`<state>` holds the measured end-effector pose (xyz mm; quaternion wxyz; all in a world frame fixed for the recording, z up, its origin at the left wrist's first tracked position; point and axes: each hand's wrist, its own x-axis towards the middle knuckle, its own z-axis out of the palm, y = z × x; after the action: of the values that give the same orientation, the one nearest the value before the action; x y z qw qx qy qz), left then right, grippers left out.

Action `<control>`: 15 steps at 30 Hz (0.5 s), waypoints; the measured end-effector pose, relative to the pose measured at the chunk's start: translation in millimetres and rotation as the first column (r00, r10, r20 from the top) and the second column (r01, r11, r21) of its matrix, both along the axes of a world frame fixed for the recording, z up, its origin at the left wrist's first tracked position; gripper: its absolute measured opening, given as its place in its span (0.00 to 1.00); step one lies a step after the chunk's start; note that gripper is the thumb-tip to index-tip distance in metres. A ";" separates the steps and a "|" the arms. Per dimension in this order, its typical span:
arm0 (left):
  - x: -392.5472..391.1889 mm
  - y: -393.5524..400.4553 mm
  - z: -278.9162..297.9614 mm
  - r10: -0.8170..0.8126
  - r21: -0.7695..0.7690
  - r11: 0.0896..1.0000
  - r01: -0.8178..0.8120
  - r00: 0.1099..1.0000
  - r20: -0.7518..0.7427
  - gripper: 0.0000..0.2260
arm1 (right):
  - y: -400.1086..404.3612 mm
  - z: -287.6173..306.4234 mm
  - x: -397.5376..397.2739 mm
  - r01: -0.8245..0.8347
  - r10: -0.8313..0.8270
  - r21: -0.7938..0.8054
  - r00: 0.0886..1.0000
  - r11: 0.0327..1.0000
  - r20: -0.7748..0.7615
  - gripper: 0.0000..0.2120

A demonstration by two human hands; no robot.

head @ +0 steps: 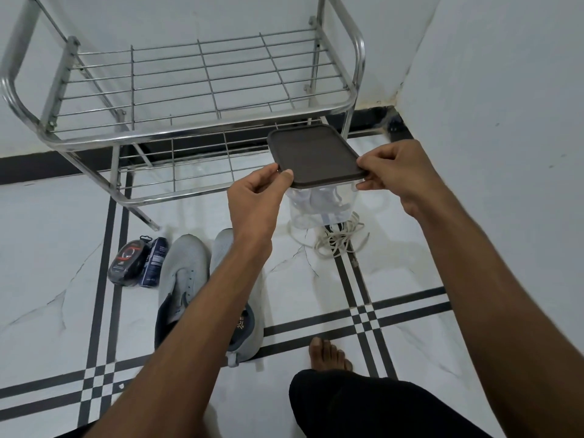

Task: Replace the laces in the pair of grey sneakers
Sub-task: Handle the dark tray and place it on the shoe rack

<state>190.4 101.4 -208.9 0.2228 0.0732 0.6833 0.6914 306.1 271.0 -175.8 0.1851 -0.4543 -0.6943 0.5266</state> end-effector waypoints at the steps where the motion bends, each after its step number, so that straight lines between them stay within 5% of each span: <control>1: -0.5 0.2 0.9 0.005 0.007 1.000 -0.005 1.000 0.004 0.15 | 0.4 0.6 -0.8 -0.002 0.002 0.002 1.000 1.000 0.000 0.05; 15: -28.3 33.1 -17.0 0.080 -0.005 0.997 -0.080 0.997 0.015 0.14 | 4.8 -41.4 -49.4 0.149 -0.149 -0.005 0.977 0.989 -0.154 0.05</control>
<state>162.1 134.5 -225.9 0.2001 0.0400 0.6856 0.6988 256.8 275.9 -217.2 0.2785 -0.4625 -0.6436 0.5425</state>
